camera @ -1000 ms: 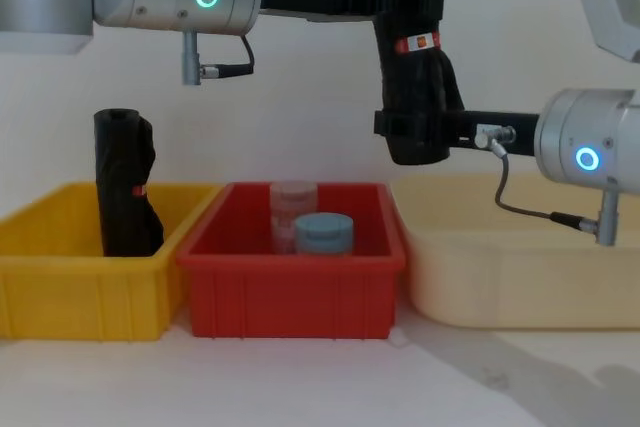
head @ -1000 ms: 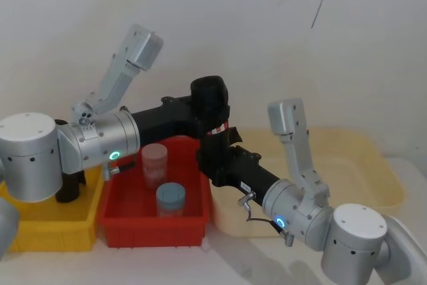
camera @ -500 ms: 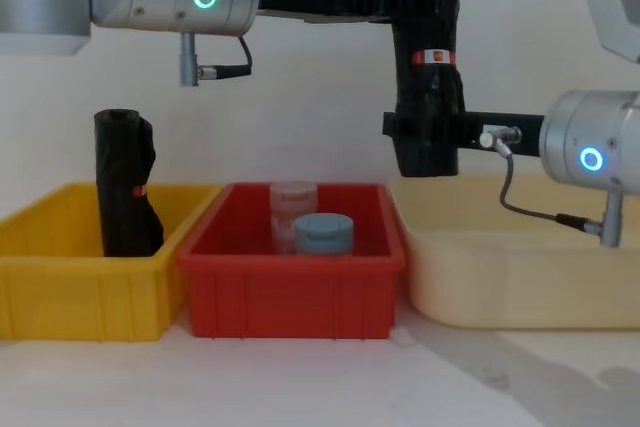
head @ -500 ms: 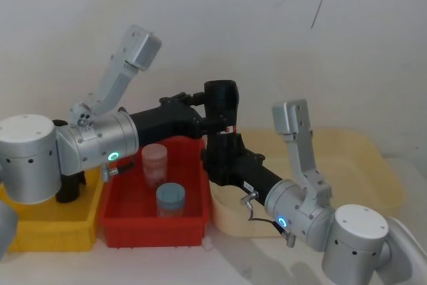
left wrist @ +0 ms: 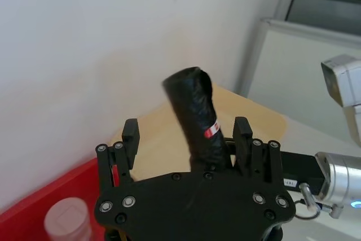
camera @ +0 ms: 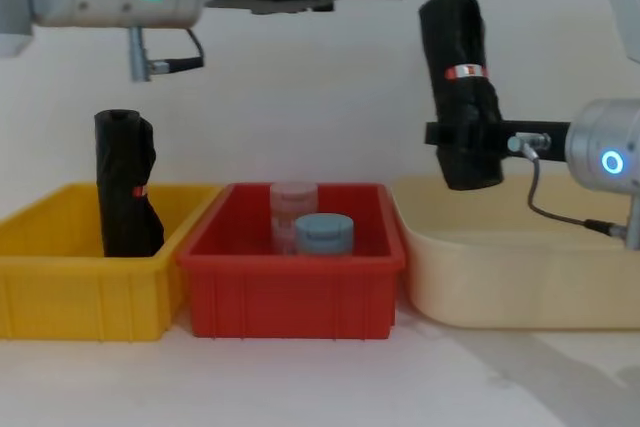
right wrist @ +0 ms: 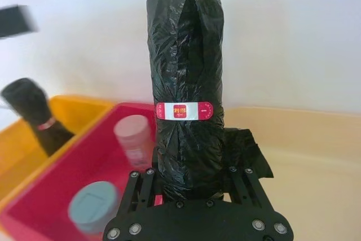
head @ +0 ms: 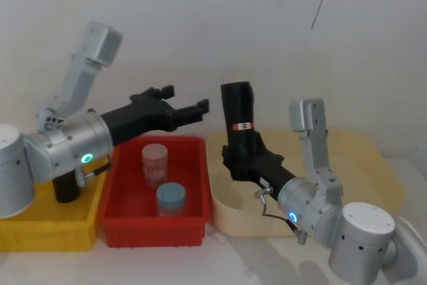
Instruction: Pick up the garbage bag with the one hand and transfer it to the other hand.
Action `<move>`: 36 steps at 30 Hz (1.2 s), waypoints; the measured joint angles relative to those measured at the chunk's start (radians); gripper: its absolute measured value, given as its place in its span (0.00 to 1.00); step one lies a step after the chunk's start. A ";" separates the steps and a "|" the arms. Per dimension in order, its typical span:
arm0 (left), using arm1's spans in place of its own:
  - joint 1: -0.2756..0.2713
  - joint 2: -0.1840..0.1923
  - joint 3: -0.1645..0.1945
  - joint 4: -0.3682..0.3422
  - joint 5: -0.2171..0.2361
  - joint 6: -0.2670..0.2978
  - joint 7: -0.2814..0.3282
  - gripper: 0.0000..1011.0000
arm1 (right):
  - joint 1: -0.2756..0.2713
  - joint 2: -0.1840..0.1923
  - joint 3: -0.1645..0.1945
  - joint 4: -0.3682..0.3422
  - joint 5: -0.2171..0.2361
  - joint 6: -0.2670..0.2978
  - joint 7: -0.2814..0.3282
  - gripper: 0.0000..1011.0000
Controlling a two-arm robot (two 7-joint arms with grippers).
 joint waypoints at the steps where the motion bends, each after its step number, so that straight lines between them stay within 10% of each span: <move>1: 0.000 0.000 0.000 0.000 0.000 0.000 0.000 0.99 | 0.001 -0.001 0.004 0.003 -0.001 0.001 -0.006 0.53; 16: 0.119 0.063 -0.115 -0.139 -0.053 0.016 0.109 0.99 | 0.022 -0.005 0.063 0.076 -0.038 -0.007 -0.097 0.53; 36: 0.174 0.093 -0.163 -0.199 -0.072 0.022 0.157 0.99 | -0.029 0.046 0.057 0.003 -0.106 -0.104 -0.081 0.99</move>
